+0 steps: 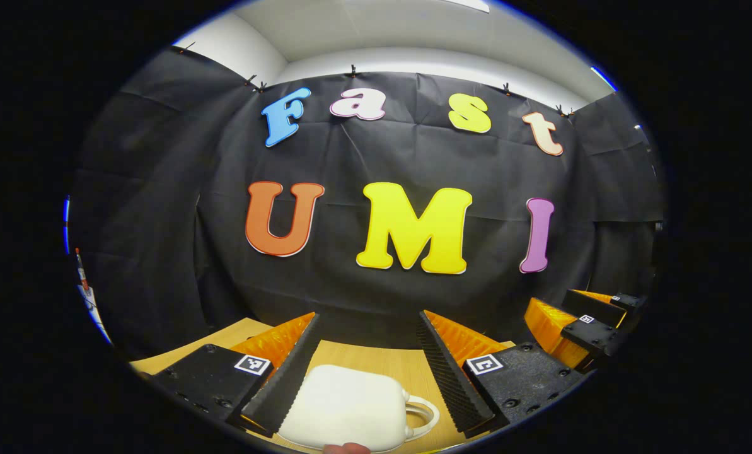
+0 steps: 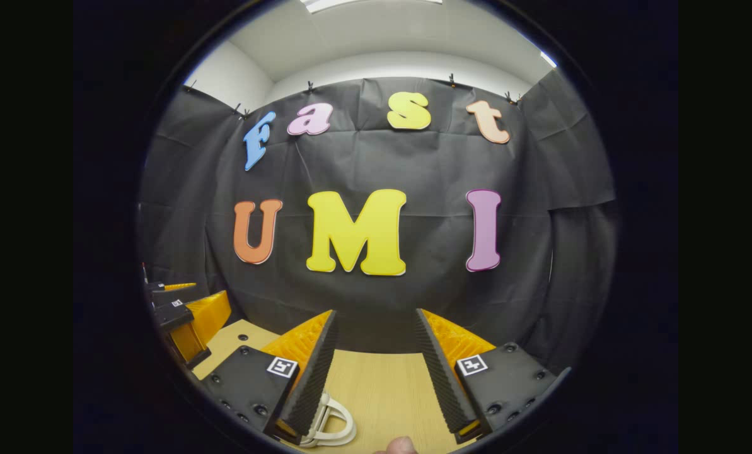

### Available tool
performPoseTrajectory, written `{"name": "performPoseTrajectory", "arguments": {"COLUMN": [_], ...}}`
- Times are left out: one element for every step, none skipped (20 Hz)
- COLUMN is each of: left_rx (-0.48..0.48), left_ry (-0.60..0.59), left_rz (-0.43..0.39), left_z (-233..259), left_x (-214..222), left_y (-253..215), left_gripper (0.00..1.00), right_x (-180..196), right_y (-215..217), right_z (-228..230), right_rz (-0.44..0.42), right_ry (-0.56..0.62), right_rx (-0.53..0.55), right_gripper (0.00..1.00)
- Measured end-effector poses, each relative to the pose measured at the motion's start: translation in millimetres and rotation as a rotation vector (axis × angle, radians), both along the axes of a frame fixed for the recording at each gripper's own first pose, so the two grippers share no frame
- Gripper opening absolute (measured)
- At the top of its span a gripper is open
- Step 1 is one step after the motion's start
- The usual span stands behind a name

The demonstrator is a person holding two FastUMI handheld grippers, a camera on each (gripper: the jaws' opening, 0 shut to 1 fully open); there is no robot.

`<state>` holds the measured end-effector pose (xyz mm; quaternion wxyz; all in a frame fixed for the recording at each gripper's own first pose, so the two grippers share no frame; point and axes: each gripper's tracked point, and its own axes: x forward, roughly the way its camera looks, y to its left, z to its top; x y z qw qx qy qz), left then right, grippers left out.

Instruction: First open the suitcase, pack the skin care products into it, and then close the suitcase.

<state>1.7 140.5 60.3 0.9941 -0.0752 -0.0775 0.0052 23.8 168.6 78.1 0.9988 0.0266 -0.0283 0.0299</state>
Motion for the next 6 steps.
{"name": "performPoseTrajectory", "arguments": {"left_rx": [0.007,0.013,0.015,0.020,0.018,0.013], "left_ry": [0.001,0.000,0.000,0.005,0.008,0.013], "left_rz": [-0.004,-0.014,-0.023,-0.033,-0.038,-0.038], "left_z": [-0.7,-0.5,-1.0,-2.1,-4.3,-6.6], "left_x": [-0.2,0.2,0.3,1.0,1.0,0.7], "left_y": [-1.3,-3.5,-6.7,-9.0,-9.3,-7.9], "left_gripper": [0.97,0.97,0.97,0.97,0.97,0.97], "right_x": [-0.6,-0.1,0.1,-0.2,-0.6,0.2], "right_y": [-0.9,-0.5,-0.1,1.0,2.4,3.1], "right_z": [-0.6,-1.2,-3.2,-4.0,-3.9,-4.5], "right_rz": [-0.001,-0.003,-0.002,-0.001,0.001,0.000], "right_ry": [0.002,0.005,0.008,0.010,0.008,0.008], "right_rx": [0.001,0.001,0.001,0.003,0.002,-0.001], "right_gripper": [0.74,0.74,0.74,0.74,0.74,0.74]}}
